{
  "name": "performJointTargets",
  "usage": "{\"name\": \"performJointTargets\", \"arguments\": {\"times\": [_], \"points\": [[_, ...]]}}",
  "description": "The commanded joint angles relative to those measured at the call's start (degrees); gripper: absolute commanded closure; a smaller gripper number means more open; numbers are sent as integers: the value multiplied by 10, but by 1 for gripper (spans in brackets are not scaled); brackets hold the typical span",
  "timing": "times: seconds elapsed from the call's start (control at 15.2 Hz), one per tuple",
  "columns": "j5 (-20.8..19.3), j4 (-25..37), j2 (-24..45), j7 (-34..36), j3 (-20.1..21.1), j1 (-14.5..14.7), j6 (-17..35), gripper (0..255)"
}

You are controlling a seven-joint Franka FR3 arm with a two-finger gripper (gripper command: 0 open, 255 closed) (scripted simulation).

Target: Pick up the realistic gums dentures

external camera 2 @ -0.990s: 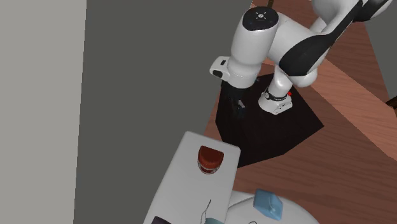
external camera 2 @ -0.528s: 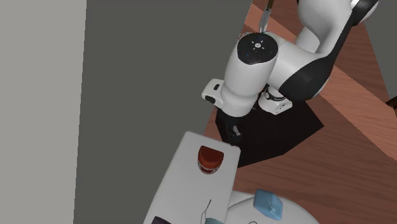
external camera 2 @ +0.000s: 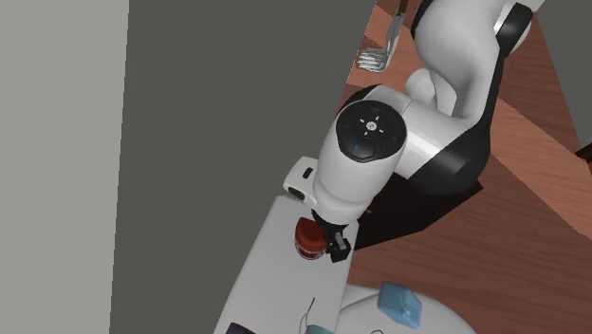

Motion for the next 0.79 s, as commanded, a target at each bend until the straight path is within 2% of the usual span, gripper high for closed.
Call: {"name": "performJointTargets", "arguments": {"times": [0.0,0.33,0.46,0.53,0.73], "points": [[-3,-6,6,5,0,3,11,0],[-4,-49,6,8,-1,0,54,0],[-4,-49,6,8,-1,0,54,0],[-4,-49,6,8,-1,0,54,255],[-4,-49,5,8,-1,0,54,255]]}}
